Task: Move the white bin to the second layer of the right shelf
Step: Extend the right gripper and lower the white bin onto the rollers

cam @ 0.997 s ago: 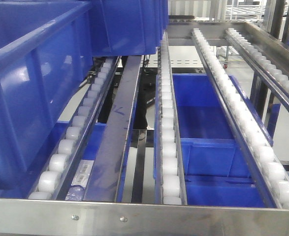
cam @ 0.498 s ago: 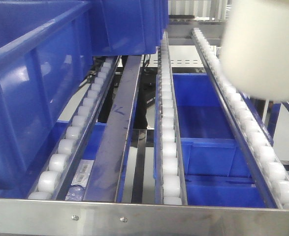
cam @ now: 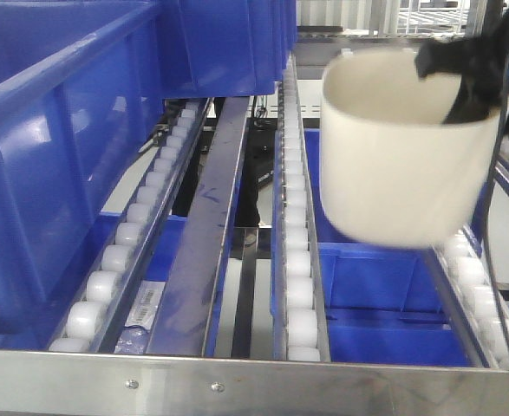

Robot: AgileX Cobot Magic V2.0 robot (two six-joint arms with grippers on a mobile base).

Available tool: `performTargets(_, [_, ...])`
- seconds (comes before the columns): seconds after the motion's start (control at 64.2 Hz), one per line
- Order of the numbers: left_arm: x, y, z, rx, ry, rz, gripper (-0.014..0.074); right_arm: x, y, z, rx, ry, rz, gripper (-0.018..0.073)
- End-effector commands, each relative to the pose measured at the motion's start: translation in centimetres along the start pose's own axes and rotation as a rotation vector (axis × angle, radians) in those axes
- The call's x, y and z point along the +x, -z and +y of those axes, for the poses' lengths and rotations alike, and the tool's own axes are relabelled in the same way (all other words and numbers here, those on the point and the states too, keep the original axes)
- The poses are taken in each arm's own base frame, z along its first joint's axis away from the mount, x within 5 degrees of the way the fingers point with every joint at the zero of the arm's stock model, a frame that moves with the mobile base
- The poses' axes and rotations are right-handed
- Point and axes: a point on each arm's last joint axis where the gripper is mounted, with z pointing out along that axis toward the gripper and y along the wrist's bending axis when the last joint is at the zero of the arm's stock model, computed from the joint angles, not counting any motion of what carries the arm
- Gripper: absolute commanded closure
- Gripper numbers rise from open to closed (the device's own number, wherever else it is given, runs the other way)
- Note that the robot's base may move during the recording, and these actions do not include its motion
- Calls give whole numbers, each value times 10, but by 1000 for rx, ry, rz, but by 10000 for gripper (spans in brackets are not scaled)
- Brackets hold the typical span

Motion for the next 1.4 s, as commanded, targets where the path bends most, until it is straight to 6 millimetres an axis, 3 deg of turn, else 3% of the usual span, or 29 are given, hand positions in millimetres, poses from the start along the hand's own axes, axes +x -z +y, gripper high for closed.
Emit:
performTargets(0.0, [4, 0, 0, -4, 9, -61, 512, -19, 10, 5, -29, -5, -115, 502])
performTargets(0.483, [4, 0, 0, -4, 9, -61, 512, -9, -20, 2, -9, -5, -31, 502])
performTargets(0.919, [4, 0, 0, -4, 9, -61, 512, -9, -20, 2, -10, -5, -39, 497])
performTargets(1.028, [4, 0, 0, -4, 9, -61, 512, -11, -20, 2, -13, -5, -52, 406])
performTargets(1.215, [4, 0, 0, -4, 9, -61, 512, -15, -17, 4, -25, -6, -101, 57])
performTargets(1.386, [4, 0, 0, -4, 9, -61, 512, -18, -12, 4, -30, -7, -120, 39])
